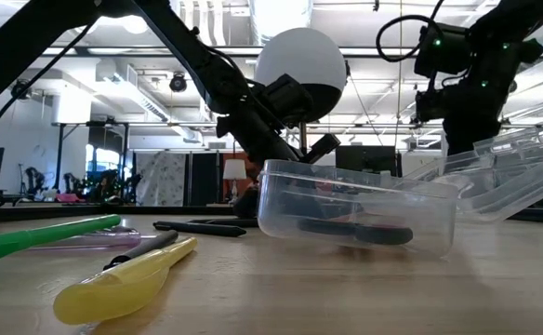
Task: Pick & place school supplies into a supply box
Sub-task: Put the orange pencil into the transparent supply box
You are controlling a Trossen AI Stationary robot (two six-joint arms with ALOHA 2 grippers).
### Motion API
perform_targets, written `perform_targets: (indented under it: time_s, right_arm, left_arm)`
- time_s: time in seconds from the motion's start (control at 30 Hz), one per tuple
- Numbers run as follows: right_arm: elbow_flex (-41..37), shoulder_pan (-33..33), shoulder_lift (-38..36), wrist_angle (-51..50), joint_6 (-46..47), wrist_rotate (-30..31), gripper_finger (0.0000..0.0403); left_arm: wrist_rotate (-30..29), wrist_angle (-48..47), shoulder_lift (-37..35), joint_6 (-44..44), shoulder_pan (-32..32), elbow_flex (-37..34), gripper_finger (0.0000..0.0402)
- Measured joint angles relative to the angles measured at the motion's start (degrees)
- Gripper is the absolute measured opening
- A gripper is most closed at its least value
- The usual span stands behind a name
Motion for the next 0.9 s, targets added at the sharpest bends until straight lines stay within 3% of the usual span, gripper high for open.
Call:
perform_targets:
  time_s: [0.23,0.43,0.6,0.8,0.9]
  right_arm:
    - [0.95,0.00,0.02,1.49,-1.50,3.19,0.0173]
    - [2.29,0.04,3.03,2.84,-2.45,1.92,0.0182]
    - [8.01,0.05,8.05,11.73,0.81,0.45,0.0182]
    - [20.66,0.04,17.43,-8.59,-19.70,5.37,0.0179]
    - [22.93,0.04,21.76,-13.56,-27.73,6.09,0.0174]
  left_arm:
    - [0.00,-0.02,0.02,-0.02,0.00,-0.02,0.0000]
    - [0.00,-0.03,0.02,-0.02,0.00,-0.02,0.0000]
    - [0.02,-0.04,0.04,0.02,0.00,-0.02,0.0000]
    - [0.02,-0.07,0.07,0.09,0.00,-0.02,0.0000]
    - [0.02,-0.07,0.07,0.26,0.00,-0.04,0.0000]
